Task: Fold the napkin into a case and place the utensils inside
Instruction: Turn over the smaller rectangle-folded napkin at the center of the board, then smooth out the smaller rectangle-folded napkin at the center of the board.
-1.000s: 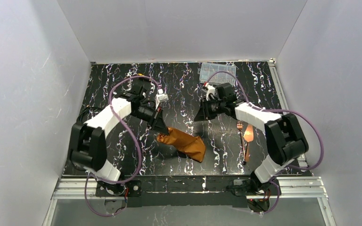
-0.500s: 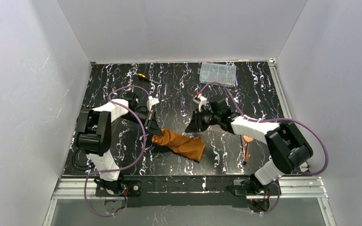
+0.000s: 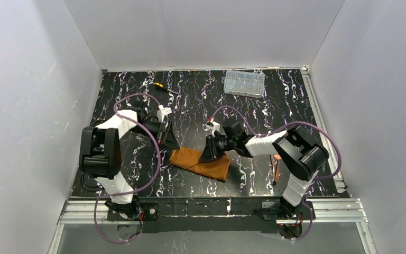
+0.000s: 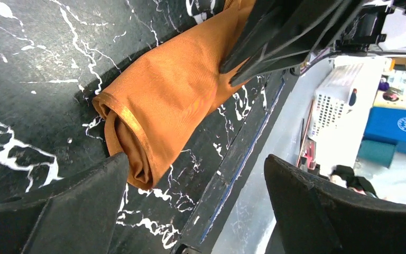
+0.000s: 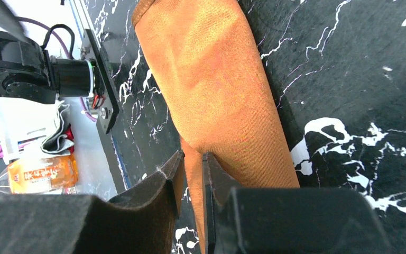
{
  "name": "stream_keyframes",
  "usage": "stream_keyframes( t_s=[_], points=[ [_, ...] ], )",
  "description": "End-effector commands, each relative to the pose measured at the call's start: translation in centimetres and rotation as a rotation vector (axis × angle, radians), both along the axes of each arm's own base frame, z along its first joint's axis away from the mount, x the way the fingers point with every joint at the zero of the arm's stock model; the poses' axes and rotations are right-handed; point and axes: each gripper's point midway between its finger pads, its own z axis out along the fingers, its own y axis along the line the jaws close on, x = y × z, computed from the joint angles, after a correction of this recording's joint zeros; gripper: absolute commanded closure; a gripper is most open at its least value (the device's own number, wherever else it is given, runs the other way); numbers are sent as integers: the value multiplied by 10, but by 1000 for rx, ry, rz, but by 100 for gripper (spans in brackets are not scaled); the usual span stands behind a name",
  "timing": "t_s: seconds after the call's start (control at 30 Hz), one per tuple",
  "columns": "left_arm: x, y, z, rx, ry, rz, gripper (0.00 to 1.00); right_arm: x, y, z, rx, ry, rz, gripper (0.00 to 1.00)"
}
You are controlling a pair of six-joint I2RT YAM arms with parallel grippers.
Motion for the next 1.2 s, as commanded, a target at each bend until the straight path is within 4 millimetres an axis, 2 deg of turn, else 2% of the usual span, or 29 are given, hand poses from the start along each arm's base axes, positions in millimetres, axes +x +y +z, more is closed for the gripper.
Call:
stream_keyframes(
  t_s=[0.0,0.1,0.17,0.3,0.4,0.5,0.63,0.77,0.93,1.0,1.1,1.17],
  points=[
    [-1,14,36,29,-85,-12,1,5,16,16,57,-56,20,73],
    [5,24,44,113,-203,-22,1,6,17,25,65,-70,21,73],
    [9,23,49,154,-301,-32,2,6,19,36,79,-81,27,73],
    [-6,-5,57,115,-349,-145,10,4,15,60,121,-86,43,72],
    [-15,-22,43,101,-315,-217,19,-1,0,70,150,-55,26,73],
    [-14,-24,21,134,-268,-257,30,-5,-23,62,129,-13,-16,74],
    [-10,-15,-6,215,-220,-284,46,-16,-44,34,77,76,-53,75],
    [-10,-9,-22,267,-205,-304,50,-22,-53,14,78,140,-80,77],
    [-14,-2,-42,336,-184,-342,54,-21,-58,-4,68,185,-78,77],
    [-15,-1,-45,347,-190,-348,55,-19,-55,-4,75,188,-71,77],
    [-15,-2,-40,338,-206,-338,55,-7,-52,14,88,124,-59,76],
    [-10,-4,-29,334,-234,-323,48,0,-55,28,37,89,-56,72]
  ],
)
